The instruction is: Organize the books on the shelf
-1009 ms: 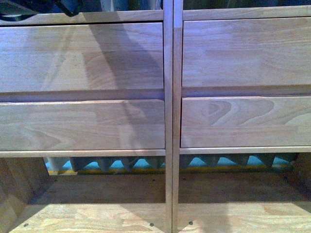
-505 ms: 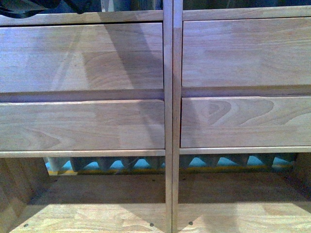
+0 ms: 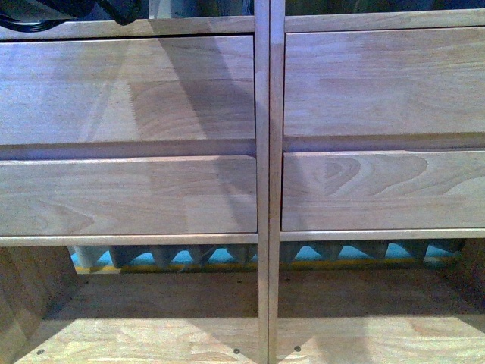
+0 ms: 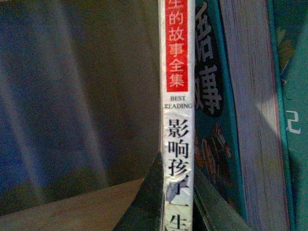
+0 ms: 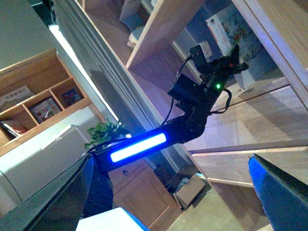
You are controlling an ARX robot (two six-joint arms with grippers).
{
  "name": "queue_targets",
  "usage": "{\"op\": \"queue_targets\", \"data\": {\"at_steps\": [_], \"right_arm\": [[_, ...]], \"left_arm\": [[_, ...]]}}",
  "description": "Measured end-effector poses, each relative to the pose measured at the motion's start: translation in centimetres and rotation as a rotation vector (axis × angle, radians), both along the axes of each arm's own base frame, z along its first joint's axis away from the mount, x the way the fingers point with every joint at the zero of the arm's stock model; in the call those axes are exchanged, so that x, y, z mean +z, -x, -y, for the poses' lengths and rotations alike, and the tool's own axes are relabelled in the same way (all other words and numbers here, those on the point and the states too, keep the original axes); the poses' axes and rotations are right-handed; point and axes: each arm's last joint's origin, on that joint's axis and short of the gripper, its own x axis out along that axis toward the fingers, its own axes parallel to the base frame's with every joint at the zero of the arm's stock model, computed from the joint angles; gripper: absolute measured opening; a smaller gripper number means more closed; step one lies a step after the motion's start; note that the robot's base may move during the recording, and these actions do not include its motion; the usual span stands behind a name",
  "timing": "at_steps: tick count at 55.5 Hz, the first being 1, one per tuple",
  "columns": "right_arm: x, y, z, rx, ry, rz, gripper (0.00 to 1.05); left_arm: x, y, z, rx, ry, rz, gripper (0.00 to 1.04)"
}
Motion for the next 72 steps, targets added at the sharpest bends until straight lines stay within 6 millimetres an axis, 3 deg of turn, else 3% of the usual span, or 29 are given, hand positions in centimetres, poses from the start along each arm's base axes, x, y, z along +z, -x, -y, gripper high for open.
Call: {"op": "queue_targets", "data": {"at_steps": [6,19,36,50,72], "right_arm": [[0.0,0.0,-0.2,0.008,0.005,0.003,0.98],[0.0,0.1,-0.3,0.013,0.009,0.011,0.98],[0.2,0.3,0.1,0.009,0.029,0.045,0.98],[0.3,0.3,0.2,0.012,0.028,0.049,0.98],[0.1,0.2,-0.2,0.034,0.016,0.016,0.98]], "left_arm": [[0.2,-0.1,-0.4,0.015,0.003,-0.006,0.1],[0.9,-0.7,-1.1,0.049,-0.005,-0.016,0.49],[-0.5,-0.9,0.1,0.024,-0.043,-0.014,0.98],[-3.1,-0.3,0.4,0.0,-0.041,-0.034,0.97],[-3.3,3.5,-2.0,-0.037,0.019,-0.019,0.97]]}}
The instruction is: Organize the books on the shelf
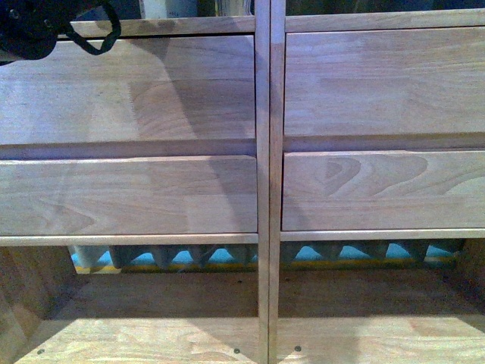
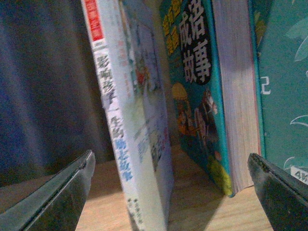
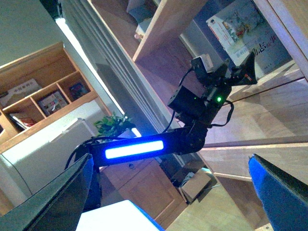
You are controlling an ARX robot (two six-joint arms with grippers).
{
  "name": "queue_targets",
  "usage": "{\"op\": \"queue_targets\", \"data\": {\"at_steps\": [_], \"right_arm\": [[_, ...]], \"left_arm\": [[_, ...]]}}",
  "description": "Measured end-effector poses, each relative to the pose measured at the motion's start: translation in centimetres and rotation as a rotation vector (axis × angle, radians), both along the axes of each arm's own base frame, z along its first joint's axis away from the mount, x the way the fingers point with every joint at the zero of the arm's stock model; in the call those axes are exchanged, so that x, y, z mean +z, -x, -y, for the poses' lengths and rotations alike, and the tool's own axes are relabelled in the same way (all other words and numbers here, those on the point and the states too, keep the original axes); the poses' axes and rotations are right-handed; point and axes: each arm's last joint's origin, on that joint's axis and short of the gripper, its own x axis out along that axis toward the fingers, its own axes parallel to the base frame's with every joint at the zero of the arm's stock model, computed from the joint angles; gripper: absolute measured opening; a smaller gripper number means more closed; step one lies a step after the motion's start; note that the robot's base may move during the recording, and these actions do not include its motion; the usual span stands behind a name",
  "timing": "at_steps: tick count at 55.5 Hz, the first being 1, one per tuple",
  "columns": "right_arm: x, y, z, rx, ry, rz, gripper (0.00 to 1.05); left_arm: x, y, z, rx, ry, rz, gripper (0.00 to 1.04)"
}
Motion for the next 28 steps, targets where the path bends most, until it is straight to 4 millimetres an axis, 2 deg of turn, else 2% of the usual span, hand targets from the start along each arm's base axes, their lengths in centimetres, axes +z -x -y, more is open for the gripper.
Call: {"op": "queue_targets", "data": {"at_steps": [8,16,21,28], "right_arm": [[0.1,0.1,0.1,-0.004,0.005,0.013,0.98],[0.3,0.2,0.3,-0.013,0.015,0.03,0.98],[0.0,0.1,0.1,-0.022,0.016,0.003,0.98],[-0.2,0.0,-0.3,-0.101,0.057,-0.012,0.98]], "left_arm": [[-1.3,0.7,-1.5,0.034,0.045,-0.043,0.97],[-1.8,3.0,-3.3,0.092,0.124,-0.101,0.97],[-1.4,5.4,-4.3,0.099,0.164,-0.125,0.97],[-0.9,10.6,-5.3,0.058,0.187,-0.121,0.97]]}}
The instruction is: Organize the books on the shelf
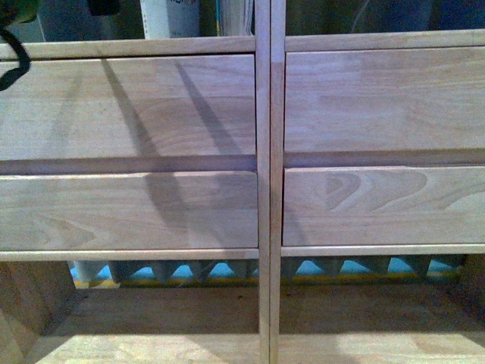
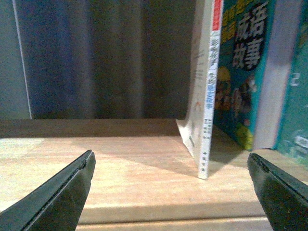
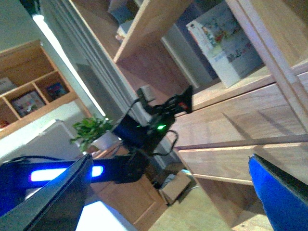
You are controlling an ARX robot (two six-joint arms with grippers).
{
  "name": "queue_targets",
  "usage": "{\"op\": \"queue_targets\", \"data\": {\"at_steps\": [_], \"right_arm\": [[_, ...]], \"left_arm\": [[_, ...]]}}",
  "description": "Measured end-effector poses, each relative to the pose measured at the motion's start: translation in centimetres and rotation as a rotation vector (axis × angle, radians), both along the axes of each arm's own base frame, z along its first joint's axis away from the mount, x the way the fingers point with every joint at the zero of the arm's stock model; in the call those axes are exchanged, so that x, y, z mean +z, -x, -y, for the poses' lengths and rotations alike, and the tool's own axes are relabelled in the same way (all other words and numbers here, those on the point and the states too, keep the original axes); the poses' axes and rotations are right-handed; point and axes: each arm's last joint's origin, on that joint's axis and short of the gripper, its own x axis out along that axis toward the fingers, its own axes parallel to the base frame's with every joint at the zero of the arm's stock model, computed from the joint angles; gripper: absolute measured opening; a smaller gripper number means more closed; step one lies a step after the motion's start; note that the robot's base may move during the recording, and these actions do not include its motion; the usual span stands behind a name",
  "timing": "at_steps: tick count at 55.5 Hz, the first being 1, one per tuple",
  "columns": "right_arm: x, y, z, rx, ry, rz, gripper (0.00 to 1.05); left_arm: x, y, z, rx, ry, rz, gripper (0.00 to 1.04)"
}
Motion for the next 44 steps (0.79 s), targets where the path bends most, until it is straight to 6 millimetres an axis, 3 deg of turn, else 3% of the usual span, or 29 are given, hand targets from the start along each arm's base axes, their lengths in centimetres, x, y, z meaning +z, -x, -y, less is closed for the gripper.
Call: {"op": "queue_targets", "data": {"at_steps": [7,22,28,30,35,44], "right_arm": [[-0.7,-0.2,-0.2,-0.105,0.159,0.019,0.98],[-2.7,0.1,-1.1,-0.37,0.385,0.028,0.98],[-2.8,0.2,-1.2,-0.399,0.44,0.064,0.98],[-3.1,0.1,-1.3,-0.53,0.504,-0.019,0.91],[-4.8,0.5,-1.0,-0.732,0.644,-0.15,0.74],[-7.0,1.3,0.1,-0.769,0.694,-0.144,0.48]], "left_arm": [[-1.1,5.4,-1.0,-0.052,0.015,-0.036,0.97],[-6.6,18.3,-2.8,-0.201,-0.003,-0.206,0.97],[-8.2,22.7,-3.0,0.06,0.008,-0.327,0.8],[-9.1,24.0,-3.4,0.146,0.004,-0.352,0.71],[-10.2,24.7,-3.8,0.182,0.002,-0.356,0.53],[-11.4,25.1,-4.9,0.185,-0.006,-0.355,0.25]]}}
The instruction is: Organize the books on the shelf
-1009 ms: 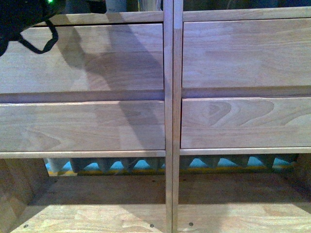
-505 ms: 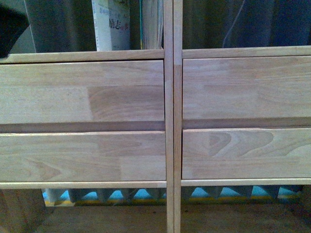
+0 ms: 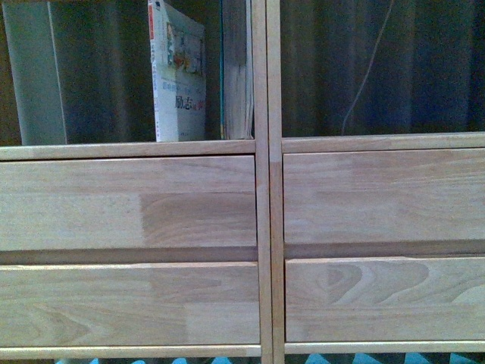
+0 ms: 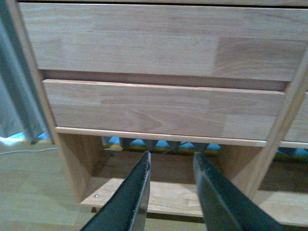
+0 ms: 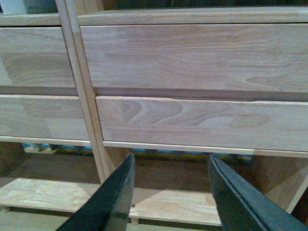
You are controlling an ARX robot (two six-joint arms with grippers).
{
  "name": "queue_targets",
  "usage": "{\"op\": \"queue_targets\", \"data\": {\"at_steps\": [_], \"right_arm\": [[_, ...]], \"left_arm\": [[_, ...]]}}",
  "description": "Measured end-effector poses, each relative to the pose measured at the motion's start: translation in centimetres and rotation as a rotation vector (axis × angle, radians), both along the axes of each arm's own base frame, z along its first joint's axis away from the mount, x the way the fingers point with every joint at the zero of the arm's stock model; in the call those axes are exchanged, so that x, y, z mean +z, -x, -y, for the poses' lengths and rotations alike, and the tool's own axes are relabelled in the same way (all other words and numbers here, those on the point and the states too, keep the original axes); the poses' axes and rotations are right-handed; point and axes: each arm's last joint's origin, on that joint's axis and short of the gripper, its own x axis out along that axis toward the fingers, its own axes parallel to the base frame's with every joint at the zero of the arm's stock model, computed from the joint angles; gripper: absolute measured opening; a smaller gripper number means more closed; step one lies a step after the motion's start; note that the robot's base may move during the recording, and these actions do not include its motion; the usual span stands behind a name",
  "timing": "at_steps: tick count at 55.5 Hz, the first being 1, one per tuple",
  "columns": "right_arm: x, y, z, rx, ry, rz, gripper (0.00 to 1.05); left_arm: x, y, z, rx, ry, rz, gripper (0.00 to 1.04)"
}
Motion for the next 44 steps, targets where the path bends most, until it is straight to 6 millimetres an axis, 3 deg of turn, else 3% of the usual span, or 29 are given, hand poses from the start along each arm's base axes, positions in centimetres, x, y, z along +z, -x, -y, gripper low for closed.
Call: {"op": "queue_targets", "data": {"at_steps": [7,15,44], "right_arm": [[-1.3,0.0,0.2,-0.012,0.011,0.004,0.26],[-2.7,0.0,0.3,-0.014,0.021,-0.006,0.02],[-5.4,0.0,0.3,-0.015,0.022,-0.001,0.03]], "left_arm": [[-0.7,0.3,0.0,-0.002,0.0,0.002,0.03],[-1.4,0.5,0.0,-0.004,-0.003,0.003,0.03],[-3.7,1.8,-0.1,-0.003,-0.004,0.003,0.03]]}}
